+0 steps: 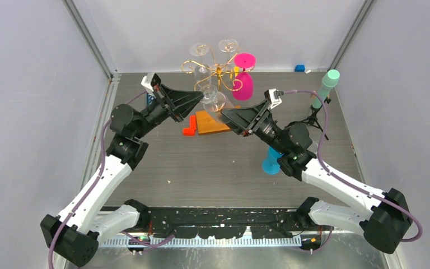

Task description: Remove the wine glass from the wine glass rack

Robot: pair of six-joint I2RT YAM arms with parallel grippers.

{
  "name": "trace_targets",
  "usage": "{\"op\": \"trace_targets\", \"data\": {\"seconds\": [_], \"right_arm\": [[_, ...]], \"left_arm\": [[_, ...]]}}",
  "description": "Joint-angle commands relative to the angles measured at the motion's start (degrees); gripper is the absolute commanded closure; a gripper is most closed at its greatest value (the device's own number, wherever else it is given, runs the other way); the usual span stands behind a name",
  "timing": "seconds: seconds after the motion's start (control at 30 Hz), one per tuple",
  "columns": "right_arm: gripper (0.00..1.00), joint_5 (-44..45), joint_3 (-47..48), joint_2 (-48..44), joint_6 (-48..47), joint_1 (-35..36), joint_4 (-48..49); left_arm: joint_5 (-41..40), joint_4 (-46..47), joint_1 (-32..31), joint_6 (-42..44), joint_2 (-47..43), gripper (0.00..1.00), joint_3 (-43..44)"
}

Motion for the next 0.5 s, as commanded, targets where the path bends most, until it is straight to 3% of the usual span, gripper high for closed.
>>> {"op": "trace_targets", "data": {"seconds": [0.0, 0.23, 0.27, 0.3, 0.4, 0.43, 0.47], "right_arm": [[0.32, -2.5, 2.7, 1.9, 2.8, 1.6, 21.7], [0.52, -3.4, 2.6, 4.0, 4.0, 2.6, 28.0], [0.6, -3.4, 2.5, 3.9, 4.0, 2.7, 28.3], [0.6, -3.4, 2.5, 3.9, 4.0, 2.7, 28.3], [0.8, -3.1, 2.4, 3.5, 3.9, 2.7, 28.4], [0.91, -2.8, 2.3, 3.4, 3.9, 2.7, 28.4], [0.95, -2.7, 2.3, 3.2, 3.8, 2.7, 28.3]], "left_arm": [[-1.4, 7.8, -1.2, -4.9, -2.4, 1.0, -0.7], [-3.7, 8.1, -1.4, -6.1, -3.4, 1.0, -2.5], [-4.0, 8.2, -1.4, -6.1, -3.5, 1.0, -2.7], [-4.0, 8.3, -1.4, -6.1, -3.5, 1.0, -2.7], [-4.4, 9.0, -1.4, -5.5, -3.9, 0.99, -3.0], [-4.6, 9.0, -1.4, -5.1, -4.2, 0.94, -3.0], [-4.6, 8.9, -1.4, -4.7, -4.6, 0.89, -3.1]]}}
